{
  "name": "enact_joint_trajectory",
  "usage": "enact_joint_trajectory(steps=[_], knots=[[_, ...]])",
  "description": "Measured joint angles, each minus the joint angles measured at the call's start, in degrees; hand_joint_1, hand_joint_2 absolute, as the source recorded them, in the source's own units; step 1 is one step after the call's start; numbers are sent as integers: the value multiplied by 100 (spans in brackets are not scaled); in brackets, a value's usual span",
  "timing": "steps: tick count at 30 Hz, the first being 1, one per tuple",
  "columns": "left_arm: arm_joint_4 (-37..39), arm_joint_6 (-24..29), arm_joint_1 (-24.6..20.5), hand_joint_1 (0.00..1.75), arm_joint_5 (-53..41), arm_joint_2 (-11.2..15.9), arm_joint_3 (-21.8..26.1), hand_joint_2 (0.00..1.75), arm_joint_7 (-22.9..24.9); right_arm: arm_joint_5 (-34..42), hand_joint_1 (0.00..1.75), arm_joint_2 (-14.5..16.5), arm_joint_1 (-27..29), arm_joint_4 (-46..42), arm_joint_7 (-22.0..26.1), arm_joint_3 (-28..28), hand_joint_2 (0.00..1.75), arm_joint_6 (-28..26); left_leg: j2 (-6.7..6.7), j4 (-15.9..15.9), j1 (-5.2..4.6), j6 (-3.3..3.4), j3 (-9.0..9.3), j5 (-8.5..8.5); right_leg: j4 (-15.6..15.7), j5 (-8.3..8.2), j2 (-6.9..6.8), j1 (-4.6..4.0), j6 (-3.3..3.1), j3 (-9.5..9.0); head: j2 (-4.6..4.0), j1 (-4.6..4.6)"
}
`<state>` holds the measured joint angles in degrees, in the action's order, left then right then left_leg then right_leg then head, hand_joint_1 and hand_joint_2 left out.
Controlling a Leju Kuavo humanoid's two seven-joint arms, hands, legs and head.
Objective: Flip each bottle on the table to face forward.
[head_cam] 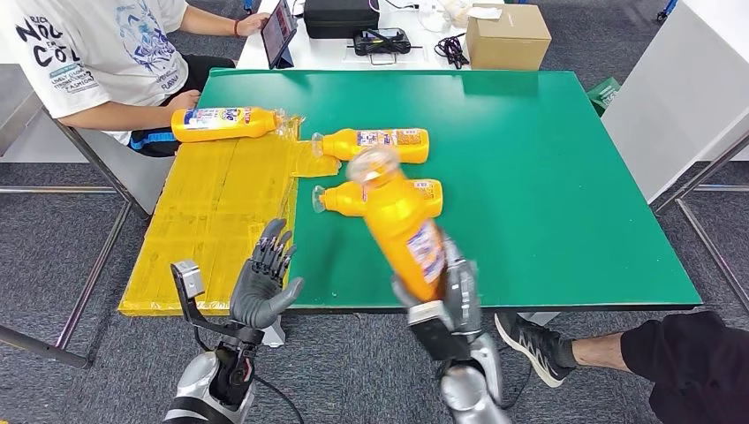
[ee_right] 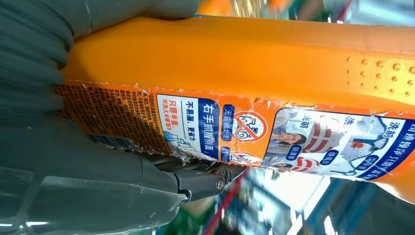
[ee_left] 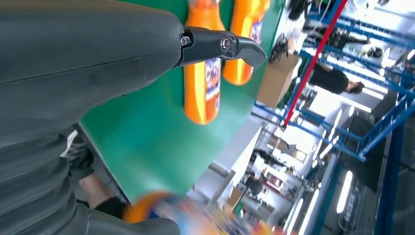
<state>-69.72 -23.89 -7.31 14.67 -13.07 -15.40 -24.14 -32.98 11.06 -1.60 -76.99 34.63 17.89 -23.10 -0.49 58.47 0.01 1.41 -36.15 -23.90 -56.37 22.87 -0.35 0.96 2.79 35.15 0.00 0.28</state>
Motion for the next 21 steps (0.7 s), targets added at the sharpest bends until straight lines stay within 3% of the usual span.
enact_joint_trajectory(steps=[8, 21], knots=[[-2, -8, 1, 0, 89, 85, -291, 175, 27, -21, 175, 295, -86, 971, 19, 592, 175, 155, -1, 0, 0, 0, -1, 0, 0, 1, 0, 1, -1, 0, 0, -2], [-2, -113, 26, 0, 70, 158, -420, 175, -4, -64, 175, 377, -360, 1591, -98, 965, 175, 360, 0, 0, 0, 0, 0, 0, 1, 1, 0, 0, -1, 1, 0, -2]])
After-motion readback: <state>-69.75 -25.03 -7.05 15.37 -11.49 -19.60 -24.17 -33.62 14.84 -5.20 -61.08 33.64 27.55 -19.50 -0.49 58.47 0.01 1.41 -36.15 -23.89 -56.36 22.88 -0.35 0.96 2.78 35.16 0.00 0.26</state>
